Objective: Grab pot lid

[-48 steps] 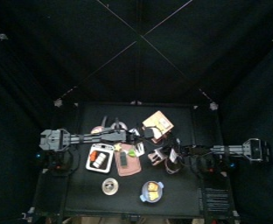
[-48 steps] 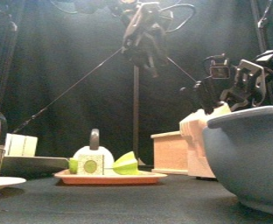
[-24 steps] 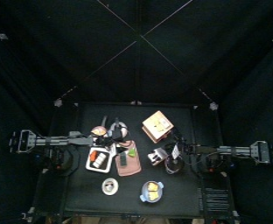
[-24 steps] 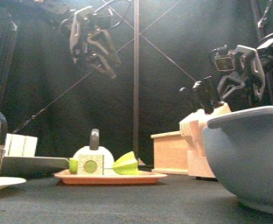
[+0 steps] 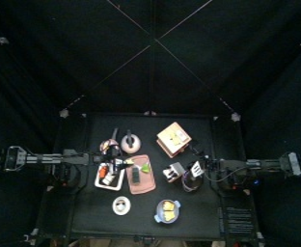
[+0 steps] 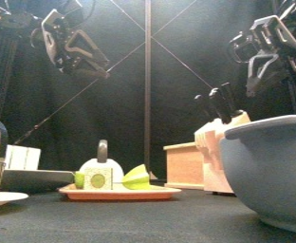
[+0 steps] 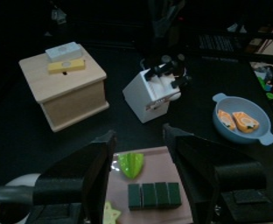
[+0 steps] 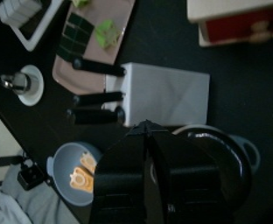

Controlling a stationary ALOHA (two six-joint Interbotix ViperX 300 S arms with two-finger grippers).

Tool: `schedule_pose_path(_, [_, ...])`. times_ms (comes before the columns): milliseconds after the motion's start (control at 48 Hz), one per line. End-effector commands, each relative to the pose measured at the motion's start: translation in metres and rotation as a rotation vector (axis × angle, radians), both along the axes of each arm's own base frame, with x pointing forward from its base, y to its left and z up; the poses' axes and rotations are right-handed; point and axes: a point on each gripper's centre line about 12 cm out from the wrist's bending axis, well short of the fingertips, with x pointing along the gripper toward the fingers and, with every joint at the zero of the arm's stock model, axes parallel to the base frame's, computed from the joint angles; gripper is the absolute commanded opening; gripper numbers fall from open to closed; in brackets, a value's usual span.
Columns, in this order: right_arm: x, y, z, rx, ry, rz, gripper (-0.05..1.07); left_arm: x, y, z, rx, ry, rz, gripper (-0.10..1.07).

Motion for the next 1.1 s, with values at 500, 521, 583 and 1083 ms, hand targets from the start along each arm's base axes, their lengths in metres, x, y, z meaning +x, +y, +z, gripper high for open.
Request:
schedule_pose_path(500, [-0.018,0.043,-0.042,-0.047,0.133,-0.102,0.5,-0.016,-0.009,-0.002,-0.012,-0.085,-0.028,0.84])
schedule_pose_path(521, [-0.018,0.043,-0.044,-0.054,0.136,-0.101,0.52,-0.016,-0.008,-0.002,-0.012,-0.085,-0.027,0.84])
schedule_pose_path(583, [-0.019,0.045,-0.048,-0.064,0.148,-0.089,0.56,-0.016,-0.008,-0.003,-0.012,-0.082,-0.027,0.84])
schedule_pose_path(1083, [-0.017,0.047,-0.075,-0.127,0.267,-0.072,0.78,-0.019,-0.003,-0.011,-0.021,-0.065,-0.004,0.84])
